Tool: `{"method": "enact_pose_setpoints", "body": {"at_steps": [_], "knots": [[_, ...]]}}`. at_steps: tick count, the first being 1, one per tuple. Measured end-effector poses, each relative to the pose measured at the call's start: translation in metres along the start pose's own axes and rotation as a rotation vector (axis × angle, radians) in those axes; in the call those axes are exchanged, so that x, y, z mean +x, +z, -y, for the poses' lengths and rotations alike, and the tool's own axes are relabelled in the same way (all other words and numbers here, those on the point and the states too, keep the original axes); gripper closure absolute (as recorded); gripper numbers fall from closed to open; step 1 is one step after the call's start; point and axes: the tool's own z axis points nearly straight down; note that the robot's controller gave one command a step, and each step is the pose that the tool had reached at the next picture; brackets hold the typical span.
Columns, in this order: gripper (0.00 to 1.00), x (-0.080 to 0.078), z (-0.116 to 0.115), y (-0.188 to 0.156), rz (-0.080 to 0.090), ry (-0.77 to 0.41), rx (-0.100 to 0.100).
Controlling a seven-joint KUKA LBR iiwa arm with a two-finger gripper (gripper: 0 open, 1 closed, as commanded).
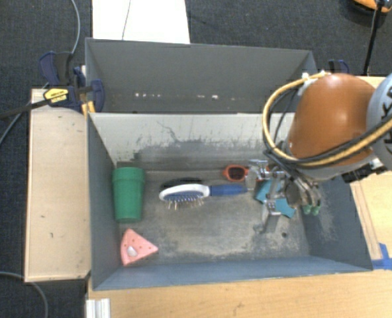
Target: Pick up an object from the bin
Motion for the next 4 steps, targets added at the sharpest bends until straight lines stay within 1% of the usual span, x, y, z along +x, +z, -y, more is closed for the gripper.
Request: {"method": "enact_pose_setpoints", "body": {"at_steps": [1, 2, 3, 4], "knots": [[0.0, -0.046, -0.028, 0.037, 0.011, -0.021, 0.0], [0.0, -0.073, -0.046, 0.078, -0.002, -0.043, -0.002], [0.0, -0.074, -0.064, 0.096, 0.011, -0.058, 0.0], [0.0, -0.082, -0.088, 0.134, 0.009, -0.099, -0.002]]}}
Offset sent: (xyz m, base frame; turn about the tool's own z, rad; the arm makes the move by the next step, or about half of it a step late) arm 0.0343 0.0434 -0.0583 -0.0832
